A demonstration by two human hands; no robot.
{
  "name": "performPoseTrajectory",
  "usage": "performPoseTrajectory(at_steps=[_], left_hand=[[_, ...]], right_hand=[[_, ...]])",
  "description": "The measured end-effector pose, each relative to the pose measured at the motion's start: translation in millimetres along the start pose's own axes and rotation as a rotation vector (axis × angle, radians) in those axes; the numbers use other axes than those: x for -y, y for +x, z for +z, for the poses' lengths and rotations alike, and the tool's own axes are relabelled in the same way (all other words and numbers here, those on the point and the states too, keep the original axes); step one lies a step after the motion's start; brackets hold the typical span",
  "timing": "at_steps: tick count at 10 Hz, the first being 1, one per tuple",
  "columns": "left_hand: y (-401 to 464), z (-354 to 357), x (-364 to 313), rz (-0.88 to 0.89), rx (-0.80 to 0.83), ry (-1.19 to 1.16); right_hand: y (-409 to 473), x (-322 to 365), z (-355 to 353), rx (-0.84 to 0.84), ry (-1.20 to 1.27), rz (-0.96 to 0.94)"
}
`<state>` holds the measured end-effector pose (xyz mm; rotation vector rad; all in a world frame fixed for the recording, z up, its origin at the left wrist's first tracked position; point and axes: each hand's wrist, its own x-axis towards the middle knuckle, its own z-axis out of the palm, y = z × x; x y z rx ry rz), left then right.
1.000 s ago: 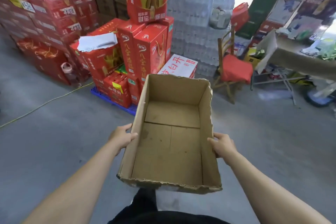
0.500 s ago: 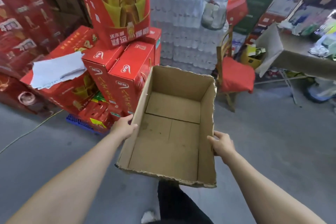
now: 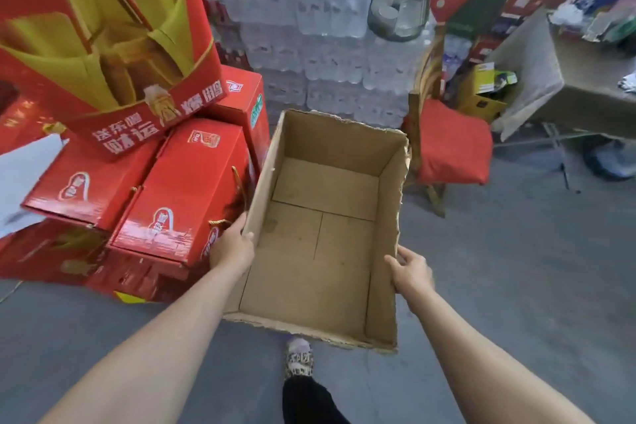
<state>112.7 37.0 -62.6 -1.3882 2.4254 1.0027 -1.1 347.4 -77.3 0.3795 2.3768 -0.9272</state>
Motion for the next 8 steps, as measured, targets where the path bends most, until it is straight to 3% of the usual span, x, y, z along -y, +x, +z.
performPoseTrajectory(at_steps=[3,5,7,8], left_hand=[[38,22,3,-0.12,0.071,-0.003],[27,17,4,-0.098,0.101,0.01],[-2,-19,-4,0.032,0.142,0.109],[-24,-51,-12,0.187,0.206,0.168]], right_hand=[[27,15,37,0.048,0.002,0.015],[17,28,27,0.125,-0.128,0.029],[-35,52,20,0.102,-0.356,-0.011],[-71,62,14,0.067,-0.401,-0.092]])
